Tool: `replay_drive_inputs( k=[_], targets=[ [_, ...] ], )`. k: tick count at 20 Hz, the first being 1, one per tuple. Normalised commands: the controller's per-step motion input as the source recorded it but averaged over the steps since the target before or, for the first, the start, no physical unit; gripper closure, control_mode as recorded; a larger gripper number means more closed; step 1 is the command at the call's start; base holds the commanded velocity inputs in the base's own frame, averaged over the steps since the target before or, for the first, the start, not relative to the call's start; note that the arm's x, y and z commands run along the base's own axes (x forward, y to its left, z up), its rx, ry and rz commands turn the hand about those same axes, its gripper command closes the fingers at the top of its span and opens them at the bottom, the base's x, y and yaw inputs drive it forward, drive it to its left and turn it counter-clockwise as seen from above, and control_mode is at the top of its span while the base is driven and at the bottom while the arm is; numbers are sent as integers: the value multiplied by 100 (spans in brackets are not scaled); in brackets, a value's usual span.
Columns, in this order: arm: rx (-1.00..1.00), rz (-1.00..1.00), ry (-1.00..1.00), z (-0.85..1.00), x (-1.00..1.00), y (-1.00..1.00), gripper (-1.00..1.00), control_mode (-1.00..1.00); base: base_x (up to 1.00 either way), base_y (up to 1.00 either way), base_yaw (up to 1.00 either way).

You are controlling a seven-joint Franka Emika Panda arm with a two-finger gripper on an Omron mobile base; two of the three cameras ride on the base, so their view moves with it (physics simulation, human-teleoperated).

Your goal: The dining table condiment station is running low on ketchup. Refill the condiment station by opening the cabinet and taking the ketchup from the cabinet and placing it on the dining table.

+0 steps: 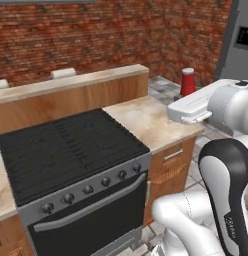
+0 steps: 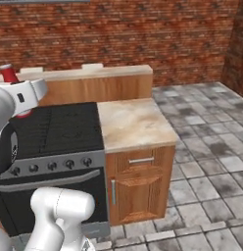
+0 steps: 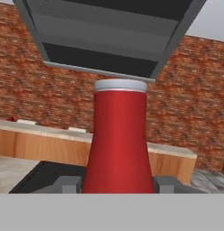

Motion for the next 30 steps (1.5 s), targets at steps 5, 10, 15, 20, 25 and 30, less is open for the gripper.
replay_drive_inputs(
  k=[5,10,15,20,25,30],
  targets=[
    [0,0,0,0,0,0,100,100,0,-100,19],
    [0,0,0,0,0,0,100,100,12,-100,20],
    [0,0,0,0,0,0,100,100,28,-100,21],
    [0,0,0,0,0,0,100,100,43,-100,22],
    [0,0,0,0,0,0,100,100,66,-100,22],
    [0,0,0,0,0,0,100,100,65,-100,24]
  ],
)
